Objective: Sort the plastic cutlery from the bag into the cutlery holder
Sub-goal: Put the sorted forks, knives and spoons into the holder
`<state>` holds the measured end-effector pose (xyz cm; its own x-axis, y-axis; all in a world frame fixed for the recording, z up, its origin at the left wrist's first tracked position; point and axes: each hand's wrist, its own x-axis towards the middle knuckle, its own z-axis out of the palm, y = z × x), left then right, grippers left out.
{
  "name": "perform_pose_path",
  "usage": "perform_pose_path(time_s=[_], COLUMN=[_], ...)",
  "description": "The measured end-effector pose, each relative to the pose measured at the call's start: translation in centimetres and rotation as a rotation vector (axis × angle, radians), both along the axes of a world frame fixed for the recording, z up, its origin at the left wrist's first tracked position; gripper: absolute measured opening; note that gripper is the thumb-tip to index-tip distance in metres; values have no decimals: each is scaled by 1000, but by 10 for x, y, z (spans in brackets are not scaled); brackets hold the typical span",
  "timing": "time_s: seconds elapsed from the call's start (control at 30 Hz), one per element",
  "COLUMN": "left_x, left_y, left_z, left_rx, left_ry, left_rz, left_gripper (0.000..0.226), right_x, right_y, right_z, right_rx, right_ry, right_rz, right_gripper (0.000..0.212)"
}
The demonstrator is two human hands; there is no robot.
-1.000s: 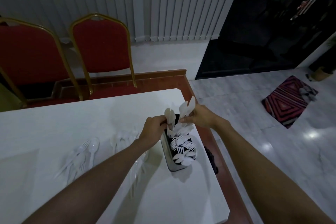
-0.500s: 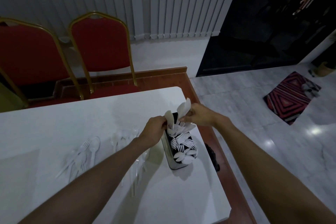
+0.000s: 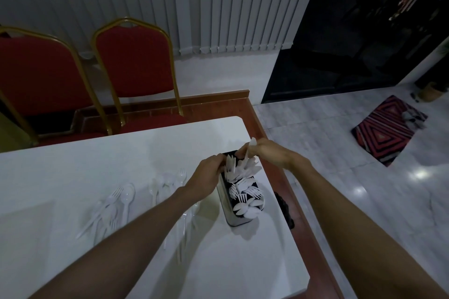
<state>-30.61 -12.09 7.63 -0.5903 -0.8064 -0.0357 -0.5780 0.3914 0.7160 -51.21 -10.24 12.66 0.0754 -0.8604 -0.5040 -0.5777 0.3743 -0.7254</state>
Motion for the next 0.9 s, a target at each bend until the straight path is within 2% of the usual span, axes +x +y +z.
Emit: perform_pose_path(time_s=[0.2, 0.3, 0.37, 0.5, 0.63, 0.73, 0.9], left_x=[3, 4, 6, 13, 19, 23, 43], left_y=[5, 7, 8, 12, 9, 8, 4], left_z=[-1, 0, -1, -4, -3, -4, -13], left_rx=[15, -9, 5, 63, 44, 54, 76], left_ry=[22, 62, 87, 100, 87, 99, 180], left_rz=[-1, 7, 10, -18, -46, -9, 267], left_gripper=[29, 30, 31, 48, 65, 60, 37], right_x=[9, 13, 19, 30, 38, 45, 61], right_y=[20, 30, 35, 41, 44, 45, 38], right_z=[-17, -12, -10, -26, -24, -14, -15], right_rx=[-69, -229, -370, -396, -455, -548, -841], right_ry=[-5, -41, 2, 167, 116, 139, 339], right_rz=[-51, -136, -151, -66, -172, -199, -308], right_gripper=[37, 37, 34, 42, 49, 42, 27])
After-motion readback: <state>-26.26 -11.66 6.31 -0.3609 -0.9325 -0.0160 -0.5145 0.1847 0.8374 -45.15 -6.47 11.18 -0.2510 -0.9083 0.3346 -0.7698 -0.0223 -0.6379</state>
